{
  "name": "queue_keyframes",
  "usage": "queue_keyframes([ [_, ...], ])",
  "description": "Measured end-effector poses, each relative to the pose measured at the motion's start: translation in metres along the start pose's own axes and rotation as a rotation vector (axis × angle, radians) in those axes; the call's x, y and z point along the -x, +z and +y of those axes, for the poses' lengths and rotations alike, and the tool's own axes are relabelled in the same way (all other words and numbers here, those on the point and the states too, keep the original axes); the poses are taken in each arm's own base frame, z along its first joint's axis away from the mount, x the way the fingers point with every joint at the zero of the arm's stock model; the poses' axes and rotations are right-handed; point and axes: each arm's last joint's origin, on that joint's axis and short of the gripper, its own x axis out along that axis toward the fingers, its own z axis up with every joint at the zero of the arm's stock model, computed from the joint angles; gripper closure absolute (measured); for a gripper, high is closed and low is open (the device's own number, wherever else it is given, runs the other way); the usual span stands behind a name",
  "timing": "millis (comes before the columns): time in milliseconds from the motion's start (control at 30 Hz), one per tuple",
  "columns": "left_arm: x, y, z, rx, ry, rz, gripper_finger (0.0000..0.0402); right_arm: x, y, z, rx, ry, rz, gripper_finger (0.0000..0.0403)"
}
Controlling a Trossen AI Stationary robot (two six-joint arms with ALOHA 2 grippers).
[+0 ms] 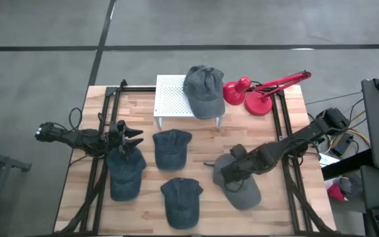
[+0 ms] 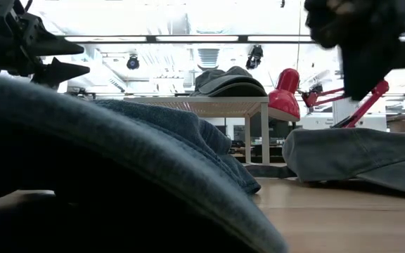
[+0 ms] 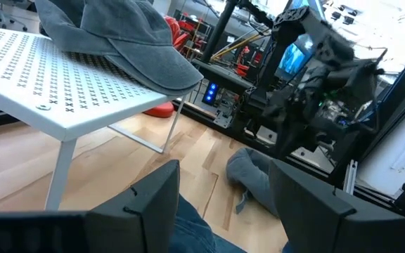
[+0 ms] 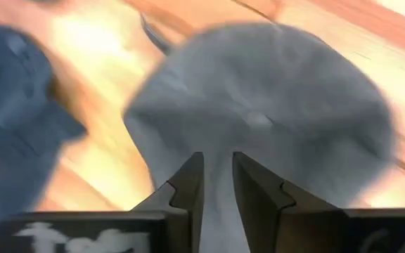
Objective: Pick & Place hat
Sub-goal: Stack the gray cap on the gray caps on the shelf
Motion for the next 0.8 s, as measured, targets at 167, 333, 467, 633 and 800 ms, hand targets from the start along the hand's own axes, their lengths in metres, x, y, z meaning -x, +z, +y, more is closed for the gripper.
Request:
queue_keyframes([
  [167, 0.0, 0.0, 0.0, -0.001, 0.0, 0.0, 0.0179, 0.029, -0.007, -0.001, 0.083, -0.141, 0.109, 0.035],
  [333, 0.0, 0.0, 0.0, -0.004, 0.0, 0.0, 0.0179, 0.044, -0.018, -0.005, 0.107, -0.195, 0.143, 0.0338],
  [467, 0.0, 0.0, 0.0, -0.005, 0.0, 0.0, 0.0179, 0.045, -0.027, -0.005, 0.116, -0.193, 0.161, 0.0305],
  [633, 0.0, 0.0, 0.0, -0.005, 0.0, 0.001, 0.0179, 0.041, -0.035, -0.006, 0.077, -0.205, 0.159, 0.0245],
  [800, 0.0, 0.0, 0.0, -0.005, 0.0, 0.001, 0.0179, 0.031, -0.04, -0.007, 0.046, -0.179, 0.16, 0.0175],
])
